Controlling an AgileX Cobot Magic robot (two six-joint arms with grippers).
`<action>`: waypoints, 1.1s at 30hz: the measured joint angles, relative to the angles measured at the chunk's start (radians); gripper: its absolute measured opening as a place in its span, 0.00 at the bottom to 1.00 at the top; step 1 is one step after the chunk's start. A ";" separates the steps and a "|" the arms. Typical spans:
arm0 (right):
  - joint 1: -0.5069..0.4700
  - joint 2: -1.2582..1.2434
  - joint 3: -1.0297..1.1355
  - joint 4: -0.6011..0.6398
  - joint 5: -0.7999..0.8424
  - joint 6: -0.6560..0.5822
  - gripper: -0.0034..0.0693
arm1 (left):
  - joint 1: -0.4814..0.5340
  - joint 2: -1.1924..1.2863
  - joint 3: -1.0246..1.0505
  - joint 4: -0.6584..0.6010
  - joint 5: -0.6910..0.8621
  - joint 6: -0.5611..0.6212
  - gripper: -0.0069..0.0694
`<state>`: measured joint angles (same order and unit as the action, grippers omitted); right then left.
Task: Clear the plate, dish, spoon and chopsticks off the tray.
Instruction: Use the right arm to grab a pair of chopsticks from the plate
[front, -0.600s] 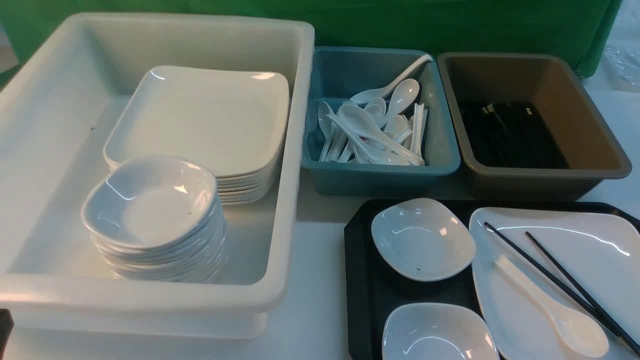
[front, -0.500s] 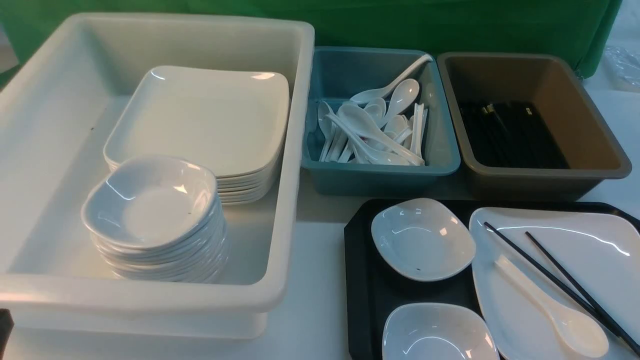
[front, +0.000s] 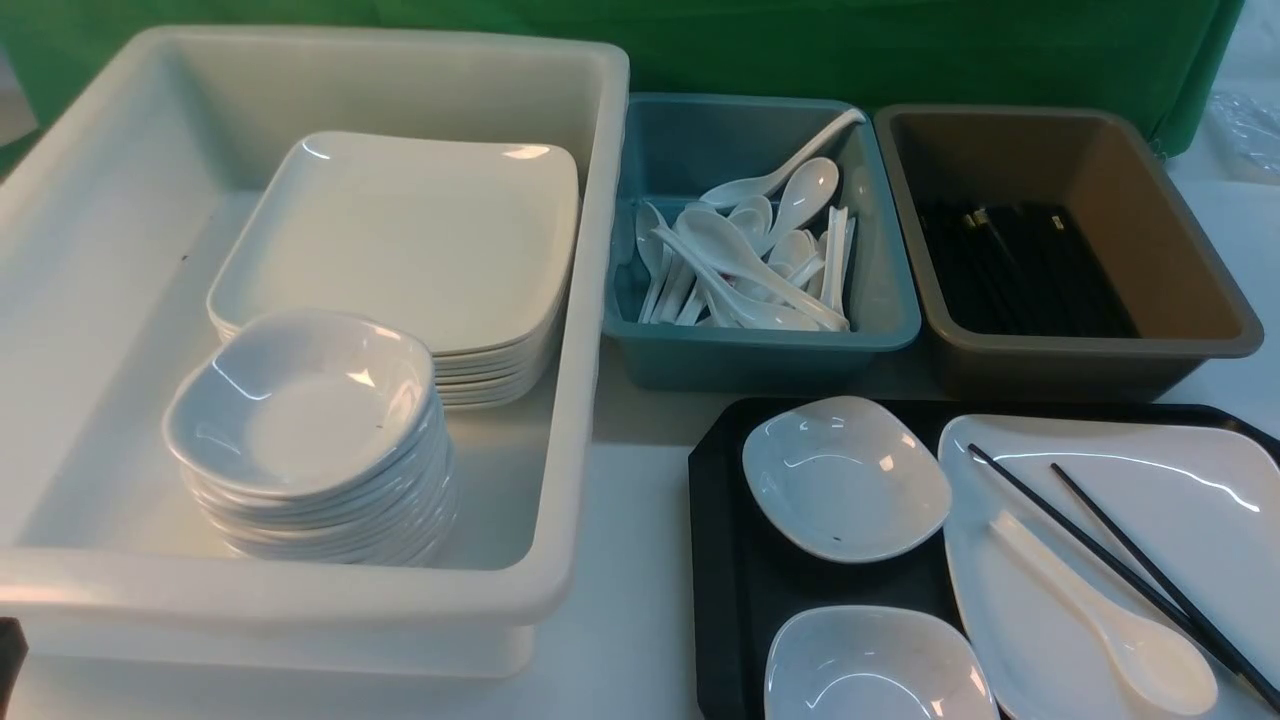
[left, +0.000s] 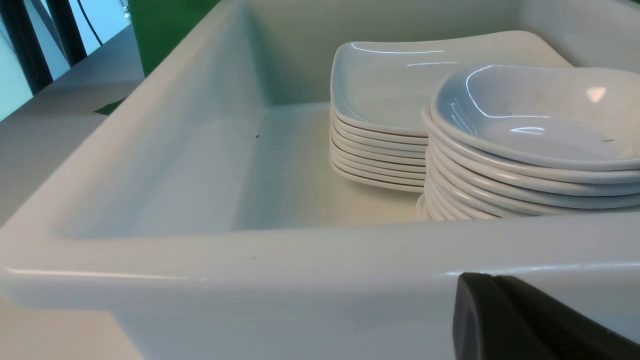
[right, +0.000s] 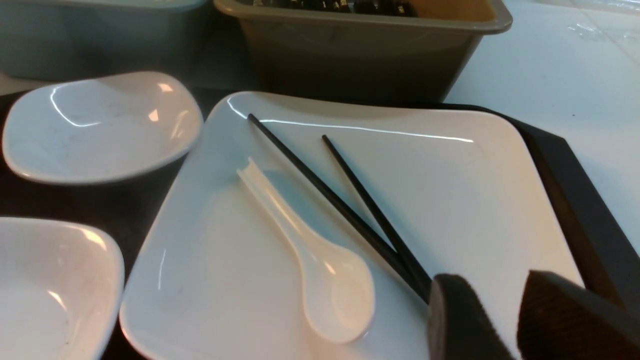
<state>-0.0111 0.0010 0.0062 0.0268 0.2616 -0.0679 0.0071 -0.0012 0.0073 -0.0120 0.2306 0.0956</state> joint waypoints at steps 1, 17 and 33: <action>0.000 0.000 0.000 0.000 0.000 0.000 0.37 | 0.000 0.000 0.000 0.000 0.000 0.000 0.10; 0.000 0.000 0.000 0.000 0.000 0.000 0.37 | 0.000 0.000 0.000 -0.387 -0.470 -0.116 0.10; 0.000 0.000 0.000 0.285 -0.468 0.580 0.37 | 0.000 0.137 -0.426 -0.163 -0.413 -0.577 0.10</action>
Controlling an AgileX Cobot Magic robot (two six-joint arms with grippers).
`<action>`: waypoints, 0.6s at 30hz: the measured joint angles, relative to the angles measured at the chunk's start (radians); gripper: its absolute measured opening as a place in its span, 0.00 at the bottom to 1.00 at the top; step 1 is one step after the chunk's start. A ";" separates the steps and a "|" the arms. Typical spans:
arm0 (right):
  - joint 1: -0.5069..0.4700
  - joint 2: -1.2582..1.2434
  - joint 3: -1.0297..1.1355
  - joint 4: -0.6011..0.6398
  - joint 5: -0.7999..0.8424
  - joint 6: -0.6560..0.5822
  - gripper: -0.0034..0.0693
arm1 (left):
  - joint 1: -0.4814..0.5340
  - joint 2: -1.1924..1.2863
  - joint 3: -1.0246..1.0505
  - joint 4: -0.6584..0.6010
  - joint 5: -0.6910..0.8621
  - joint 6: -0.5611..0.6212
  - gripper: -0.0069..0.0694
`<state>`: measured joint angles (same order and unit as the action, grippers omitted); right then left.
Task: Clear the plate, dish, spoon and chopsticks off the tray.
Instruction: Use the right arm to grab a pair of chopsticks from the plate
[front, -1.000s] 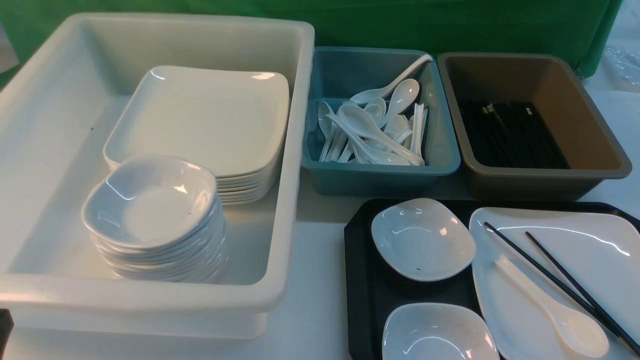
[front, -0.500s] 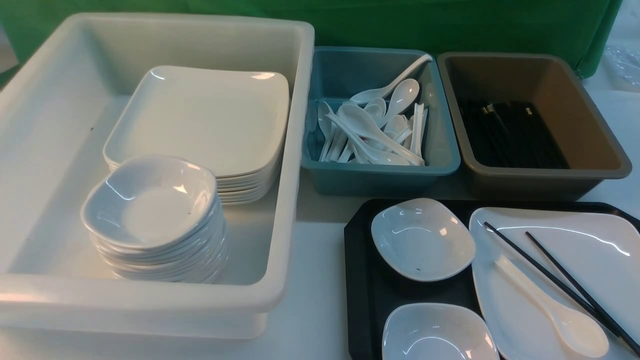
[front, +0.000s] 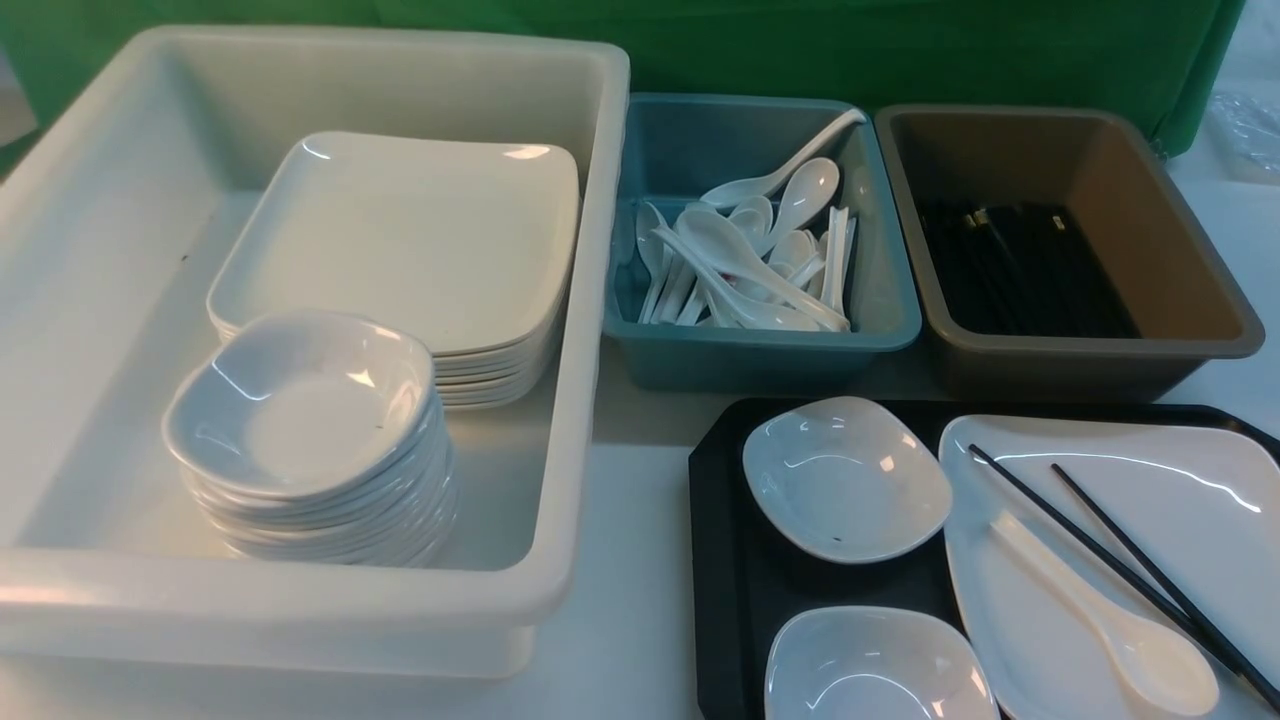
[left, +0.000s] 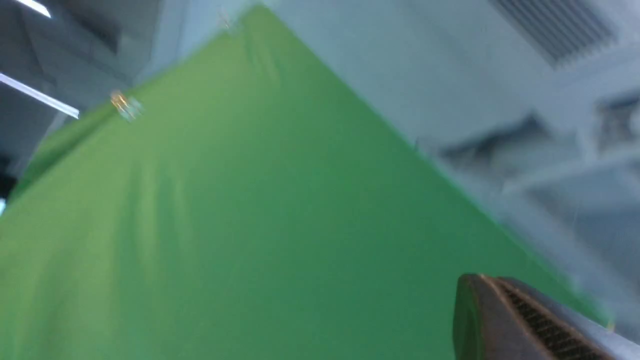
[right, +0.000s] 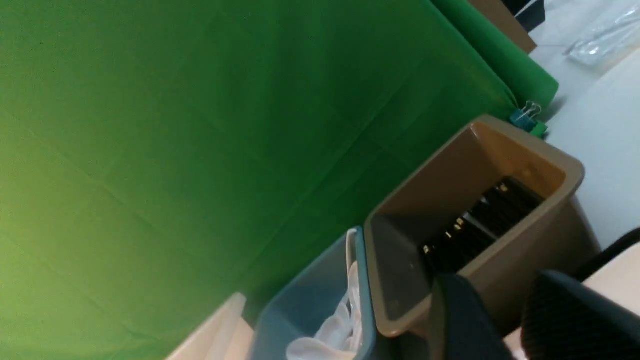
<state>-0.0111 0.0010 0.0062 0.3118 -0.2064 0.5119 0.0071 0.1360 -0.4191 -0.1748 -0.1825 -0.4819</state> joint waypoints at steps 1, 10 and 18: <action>0.000 0.000 0.000 0.000 -0.026 0.005 0.37 | 0.000 0.038 -0.060 0.027 0.093 -0.001 0.10; 0.106 0.168 -0.415 -0.239 0.415 -0.136 0.12 | 0.000 0.589 -0.511 -0.038 0.980 0.426 0.10; 0.242 0.706 -0.954 -0.282 1.210 -0.457 0.08 | 0.000 0.918 -0.575 -0.166 1.165 0.626 0.09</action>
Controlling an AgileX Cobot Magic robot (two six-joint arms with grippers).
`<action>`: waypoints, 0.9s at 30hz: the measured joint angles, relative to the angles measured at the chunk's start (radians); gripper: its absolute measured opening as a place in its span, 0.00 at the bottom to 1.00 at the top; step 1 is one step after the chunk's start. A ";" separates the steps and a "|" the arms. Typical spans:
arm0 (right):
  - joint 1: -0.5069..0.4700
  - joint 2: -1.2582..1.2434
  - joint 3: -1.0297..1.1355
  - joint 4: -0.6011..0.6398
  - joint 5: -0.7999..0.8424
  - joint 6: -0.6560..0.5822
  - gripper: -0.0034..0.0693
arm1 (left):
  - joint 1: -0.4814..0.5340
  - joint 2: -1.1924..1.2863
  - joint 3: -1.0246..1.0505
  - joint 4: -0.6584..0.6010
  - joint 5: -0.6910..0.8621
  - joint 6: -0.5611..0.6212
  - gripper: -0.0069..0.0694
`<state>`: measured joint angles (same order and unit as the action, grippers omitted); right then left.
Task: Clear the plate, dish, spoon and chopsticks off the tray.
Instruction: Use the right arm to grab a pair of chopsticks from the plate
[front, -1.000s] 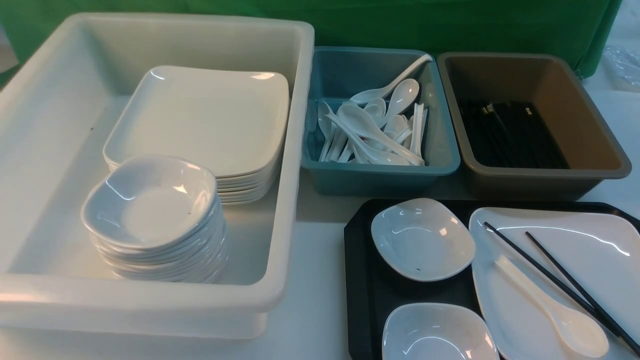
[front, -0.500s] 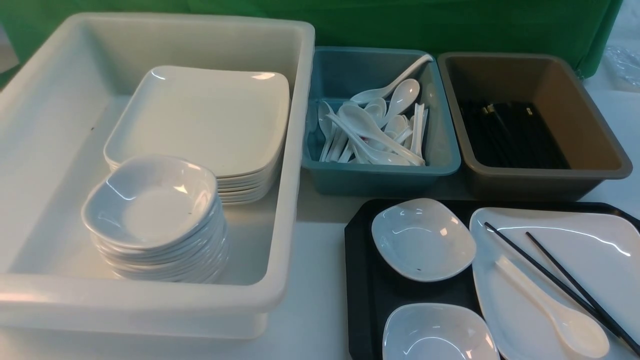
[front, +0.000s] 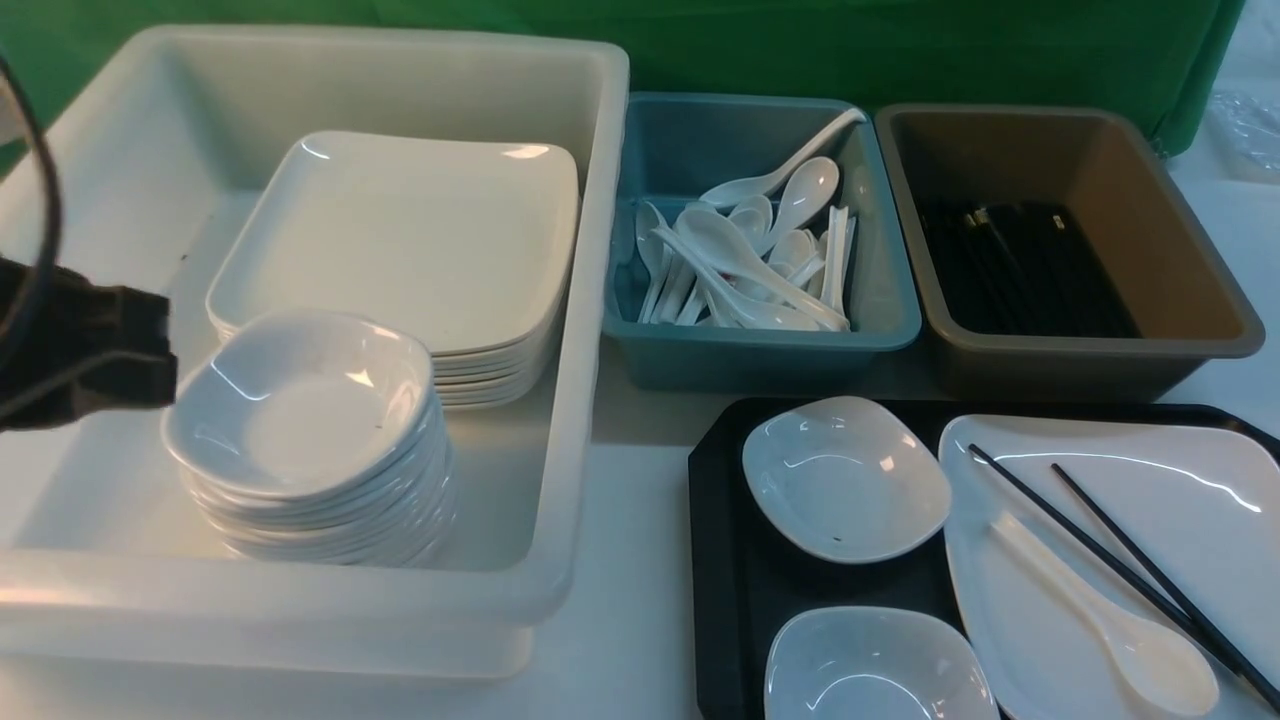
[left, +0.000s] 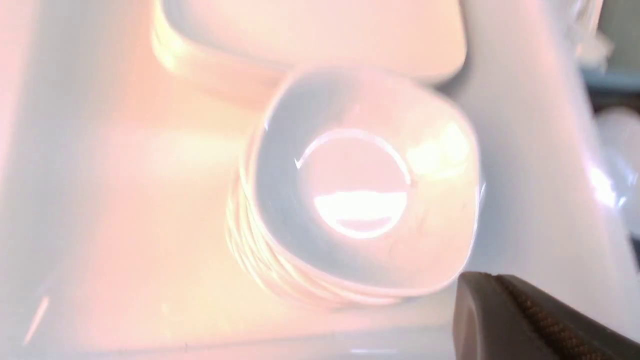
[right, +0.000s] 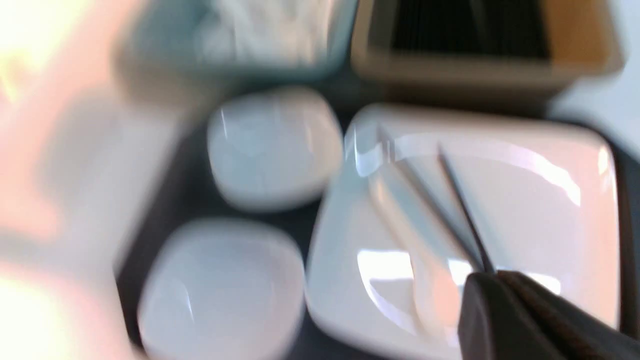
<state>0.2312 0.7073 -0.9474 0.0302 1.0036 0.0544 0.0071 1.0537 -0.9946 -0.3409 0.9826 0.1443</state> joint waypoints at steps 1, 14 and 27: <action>0.004 0.044 -0.026 0.000 0.045 -0.024 0.08 | 0.000 0.012 -0.004 -0.005 0.003 0.007 0.09; 0.011 0.605 -0.142 -0.002 0.129 -0.231 0.21 | -0.483 0.289 -0.304 0.099 0.091 -0.014 0.09; 0.011 0.893 -0.144 -0.003 -0.096 -0.279 0.60 | -0.779 0.640 -0.577 0.118 0.217 -0.010 0.09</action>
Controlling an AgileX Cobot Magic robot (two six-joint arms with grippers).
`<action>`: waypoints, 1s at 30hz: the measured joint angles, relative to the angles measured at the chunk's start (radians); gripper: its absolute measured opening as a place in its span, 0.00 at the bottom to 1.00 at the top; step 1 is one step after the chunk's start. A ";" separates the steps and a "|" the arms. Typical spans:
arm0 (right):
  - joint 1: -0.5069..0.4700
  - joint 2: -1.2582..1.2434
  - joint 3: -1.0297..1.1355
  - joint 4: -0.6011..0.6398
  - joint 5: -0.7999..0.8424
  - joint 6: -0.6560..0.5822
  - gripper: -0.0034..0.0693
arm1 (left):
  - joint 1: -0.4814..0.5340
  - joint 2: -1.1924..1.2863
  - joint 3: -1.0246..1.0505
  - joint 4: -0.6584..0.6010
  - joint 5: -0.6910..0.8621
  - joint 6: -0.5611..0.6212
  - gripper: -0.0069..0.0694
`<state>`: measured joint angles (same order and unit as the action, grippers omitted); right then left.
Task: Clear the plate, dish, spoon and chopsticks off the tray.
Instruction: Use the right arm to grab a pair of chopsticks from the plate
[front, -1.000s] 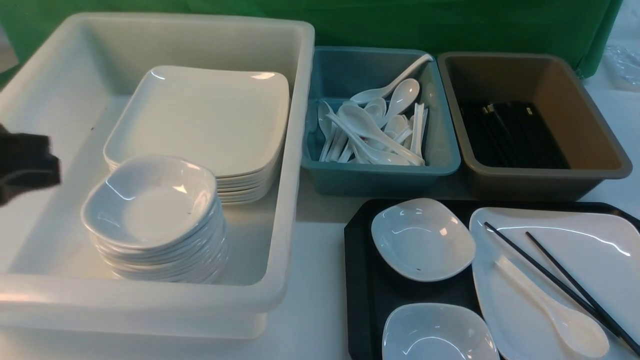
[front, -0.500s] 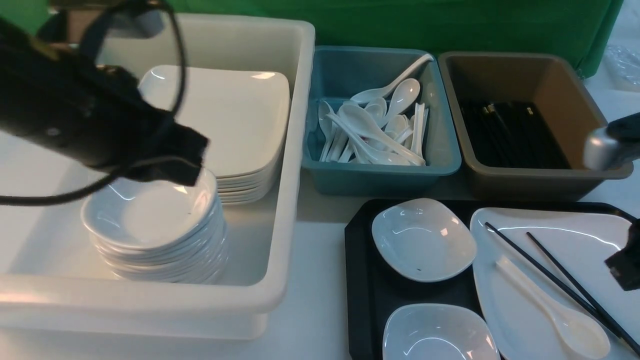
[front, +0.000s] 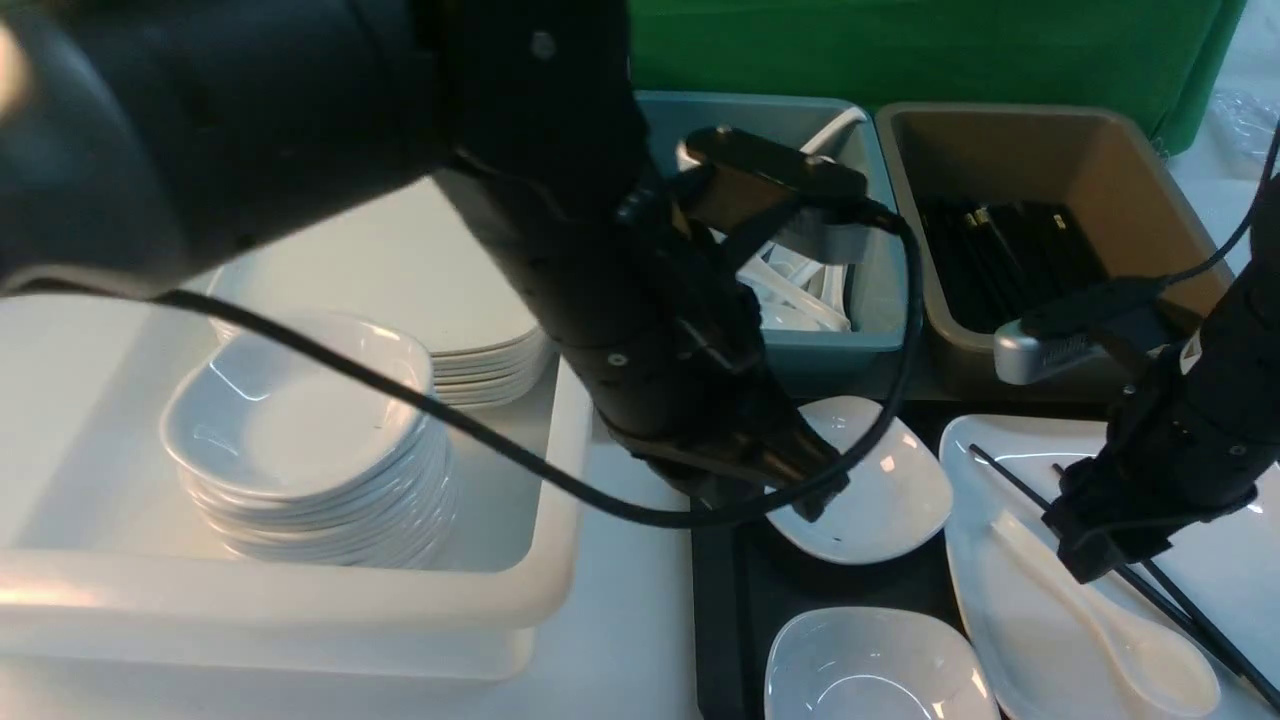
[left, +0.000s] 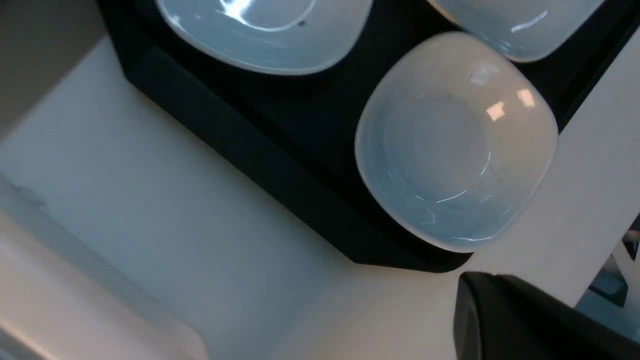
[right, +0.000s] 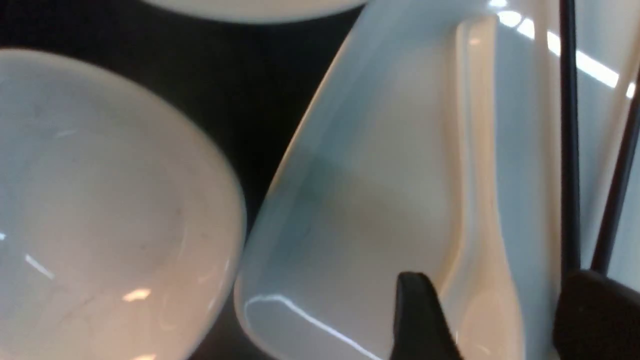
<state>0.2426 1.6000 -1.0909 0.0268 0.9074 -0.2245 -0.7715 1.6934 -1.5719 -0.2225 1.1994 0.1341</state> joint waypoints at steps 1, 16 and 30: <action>0.000 0.018 0.000 0.000 -0.015 0.000 0.60 | -0.002 0.026 -0.026 0.000 0.008 0.000 0.09; 0.000 0.182 0.000 0.000 -0.169 -0.001 0.60 | -0.003 0.158 -0.097 0.005 -0.061 0.067 0.09; 0.001 0.212 0.000 -0.001 -0.199 -0.001 0.26 | -0.003 0.158 -0.097 -0.031 -0.233 0.158 0.09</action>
<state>0.2437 1.8116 -1.0911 0.0255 0.7087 -0.2255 -0.7744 1.8518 -1.6688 -0.2532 0.9667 0.2925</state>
